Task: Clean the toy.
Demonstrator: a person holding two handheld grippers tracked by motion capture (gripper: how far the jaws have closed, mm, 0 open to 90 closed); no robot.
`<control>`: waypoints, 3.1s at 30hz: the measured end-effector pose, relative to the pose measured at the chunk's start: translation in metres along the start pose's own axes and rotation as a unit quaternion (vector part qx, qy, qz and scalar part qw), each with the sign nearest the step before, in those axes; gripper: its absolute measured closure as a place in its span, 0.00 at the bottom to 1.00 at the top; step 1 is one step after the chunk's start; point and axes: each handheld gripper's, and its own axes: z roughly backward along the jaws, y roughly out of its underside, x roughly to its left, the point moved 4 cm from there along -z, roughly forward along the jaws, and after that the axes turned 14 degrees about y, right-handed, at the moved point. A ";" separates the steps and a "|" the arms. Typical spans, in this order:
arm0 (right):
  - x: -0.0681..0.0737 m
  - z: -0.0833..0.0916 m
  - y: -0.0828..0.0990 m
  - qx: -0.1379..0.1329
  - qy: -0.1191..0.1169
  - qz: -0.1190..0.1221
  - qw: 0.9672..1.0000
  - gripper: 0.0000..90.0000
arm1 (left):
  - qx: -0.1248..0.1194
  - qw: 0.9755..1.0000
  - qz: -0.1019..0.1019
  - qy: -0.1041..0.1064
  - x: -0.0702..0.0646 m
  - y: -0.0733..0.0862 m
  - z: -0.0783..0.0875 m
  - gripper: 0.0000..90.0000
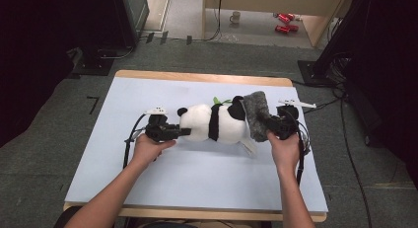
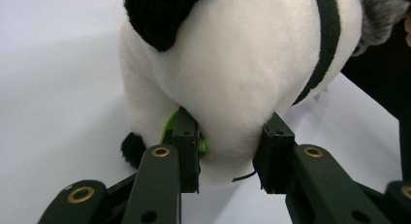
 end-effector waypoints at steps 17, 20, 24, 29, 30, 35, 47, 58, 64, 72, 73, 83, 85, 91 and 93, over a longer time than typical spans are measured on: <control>0.091 0.019 0.017 0.031 -0.092 0.099 0.990 0.86 | 0.035 0.999 0.009 0.001 -0.014 0.009 0.024 0.67; 0.090 0.015 0.018 0.029 -0.098 0.093 0.990 0.86 | 0.033 0.999 -0.002 -0.004 -0.014 0.010 0.025 0.58; 0.089 0.010 0.015 0.023 -0.092 0.096 0.991 0.86 | 0.025 0.999 -0.028 -0.012 -0.012 0.013 0.027 0.48; 0.088 0.005 0.010 0.019 -0.091 0.097 0.991 0.86 | 0.014 0.999 -0.041 -0.014 -0.010 0.018 0.032 0.43; 0.088 0.005 0.010 0.019 -0.091 0.097 0.991 0.86 | 0.014 0.999 -0.041 -0.014 -0.010 0.018 0.032 0.42; 0.087 -0.002 0.003 0.017 -0.093 0.091 0.991 0.85 | 0.025 0.997 -0.062 -0.022 -0.010 0.024 0.030 0.39; 0.088 -0.011 -0.007 0.008 -0.091 0.081 0.993 0.86 | 0.023 0.996 -0.073 -0.043 0.002 0.028 0.009 0.42; 0.106 0.003 -0.014 0.002 -0.106 0.087 0.991 0.87 | 0.000 0.996 -0.042 -0.073 0.000 0.024 0.003 0.67; 0.135 0.003 -0.006 0.011 -0.129 0.107 0.986 0.87 | 0.001 0.995 -0.053 -0.080 -0.011 0.025 -0.001 0.72; 0.161 -0.010 0.009 0.026 -0.132 0.127 0.983 0.87 | 0.004 0.991 -0.091 -0.097 -0.029 0.027 -0.007 0.75; 0.164 -0.010 0.010 0.025 -0.134 0.131 0.982 0.87 | 0.002 0.991 -0.092 -0.100 -0.029 0.028 -0.007 0.75; 0.161 -0.027 0.020 0.029 -0.106 0.158 0.981 0.86 | 0.008 0.991 -0.069 -0.111 -0.022 0.031 -0.008 0.78; 0.153 -0.029 0.017 0.028 -0.095 0.155 0.983 0.86 | 0.008 0.992 -0.060 -0.108 -0.020 0.030 -0.007 0.78; 0.128 -0.025 0.009 0.027 -0.087 0.130 0.987 0.87 | 0.012 0.994 -0.047 -0.099 -0.015 0.025 -0.006 0.78; 0.122 -0.023 0.007 0.023 -0.083 0.127 0.988 0.87 | 0.011 0.994 -0.045 -0.097 -0.014 0.024 -0.006 0.78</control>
